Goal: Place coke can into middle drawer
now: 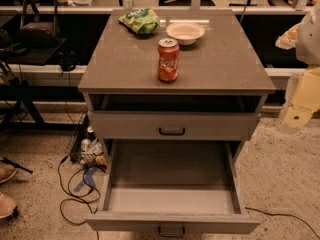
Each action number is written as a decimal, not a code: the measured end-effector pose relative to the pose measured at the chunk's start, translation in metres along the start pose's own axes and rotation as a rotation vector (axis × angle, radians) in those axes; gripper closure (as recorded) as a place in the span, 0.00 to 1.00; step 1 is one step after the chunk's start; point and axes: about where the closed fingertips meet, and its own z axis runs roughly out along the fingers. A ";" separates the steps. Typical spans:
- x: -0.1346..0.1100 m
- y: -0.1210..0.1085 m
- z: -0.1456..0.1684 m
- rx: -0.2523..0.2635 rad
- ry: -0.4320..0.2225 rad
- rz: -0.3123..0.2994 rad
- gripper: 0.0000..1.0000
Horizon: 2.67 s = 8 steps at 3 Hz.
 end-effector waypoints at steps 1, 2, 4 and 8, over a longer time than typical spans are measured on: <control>0.000 0.000 0.000 0.000 0.000 0.000 0.00; 0.000 -0.013 -0.001 0.039 -0.037 0.052 0.00; -0.034 -0.125 0.014 0.156 -0.388 0.331 0.00; -0.136 -0.184 0.104 0.083 -0.629 0.486 0.00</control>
Offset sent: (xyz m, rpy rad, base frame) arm 0.0396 -0.0148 0.0097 0.1386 -0.1127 -0.1600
